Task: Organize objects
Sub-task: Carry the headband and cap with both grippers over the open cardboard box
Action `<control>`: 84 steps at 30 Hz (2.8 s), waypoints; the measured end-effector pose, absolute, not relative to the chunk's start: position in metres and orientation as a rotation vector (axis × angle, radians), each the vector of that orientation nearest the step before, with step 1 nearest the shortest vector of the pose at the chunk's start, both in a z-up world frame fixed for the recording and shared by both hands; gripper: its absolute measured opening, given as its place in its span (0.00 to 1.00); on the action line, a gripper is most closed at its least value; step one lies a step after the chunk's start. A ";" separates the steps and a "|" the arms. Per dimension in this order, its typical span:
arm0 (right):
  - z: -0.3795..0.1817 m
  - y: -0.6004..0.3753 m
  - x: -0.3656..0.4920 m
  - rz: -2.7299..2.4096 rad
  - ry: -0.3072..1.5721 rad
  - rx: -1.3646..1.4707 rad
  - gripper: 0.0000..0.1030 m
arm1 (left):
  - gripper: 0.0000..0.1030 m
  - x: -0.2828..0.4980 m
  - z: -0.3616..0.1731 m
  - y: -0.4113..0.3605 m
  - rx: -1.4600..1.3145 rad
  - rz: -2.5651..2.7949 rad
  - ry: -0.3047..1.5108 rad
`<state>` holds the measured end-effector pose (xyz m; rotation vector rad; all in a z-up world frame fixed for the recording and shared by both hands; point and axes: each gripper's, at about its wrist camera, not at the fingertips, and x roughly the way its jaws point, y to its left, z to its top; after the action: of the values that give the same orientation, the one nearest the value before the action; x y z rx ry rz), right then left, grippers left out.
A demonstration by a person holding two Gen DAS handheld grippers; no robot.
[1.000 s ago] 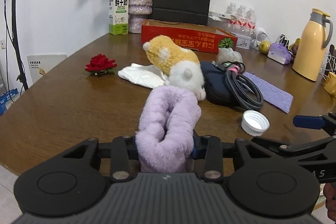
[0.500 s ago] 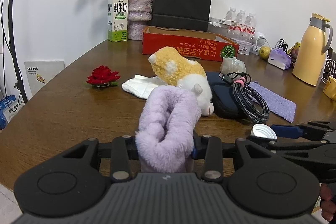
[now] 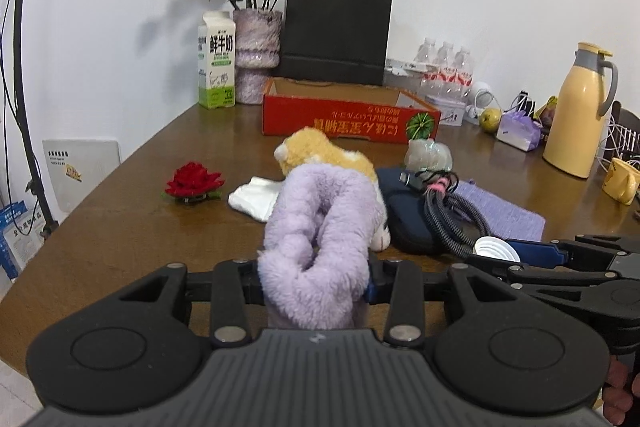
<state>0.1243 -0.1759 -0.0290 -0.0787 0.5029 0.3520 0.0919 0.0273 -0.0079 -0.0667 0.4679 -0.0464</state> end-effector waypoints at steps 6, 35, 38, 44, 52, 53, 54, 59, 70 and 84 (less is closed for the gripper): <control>-0.013 -0.176 0.125 0.345 0.450 -0.083 0.38 | 0.39 0.096 0.009 0.021 -0.060 -0.052 0.438; 0.048 -0.177 0.227 0.321 0.325 -0.067 0.38 | 0.40 0.210 0.071 0.002 -0.088 -0.043 0.346; 0.050 -0.176 0.244 0.320 0.328 -0.066 0.38 | 0.40 0.224 0.074 0.001 -0.087 -0.038 0.341; 0.050 -0.172 0.279 0.321 0.337 -0.060 0.38 | 0.40 0.257 0.081 0.001 -0.095 -0.023 0.338; 0.057 -0.166 0.326 0.321 0.332 -0.052 0.38 | 0.40 0.301 0.087 0.000 -0.106 -0.005 0.343; 0.058 -0.165 0.332 0.321 0.334 -0.052 0.38 | 0.40 0.307 0.087 -0.001 -0.103 -0.002 0.345; 0.059 -0.164 0.338 0.322 0.336 -0.051 0.38 | 0.40 0.313 0.089 -0.001 -0.100 0.001 0.346; 0.064 -0.162 0.367 0.321 0.348 -0.046 0.38 | 0.40 0.340 0.094 -0.002 -0.090 0.027 0.362; 0.077 -0.154 0.427 0.315 0.365 -0.061 0.38 | 0.40 0.403 0.104 0.000 -0.069 0.082 0.423; 0.060 -0.143 0.511 0.306 0.500 -0.065 0.38 | 0.40 0.491 0.087 0.003 -0.031 0.119 0.558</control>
<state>0.5114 -0.1428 0.0605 -0.0653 0.5001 0.3060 0.4910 0.0028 0.0873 -0.0305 0.5579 0.1185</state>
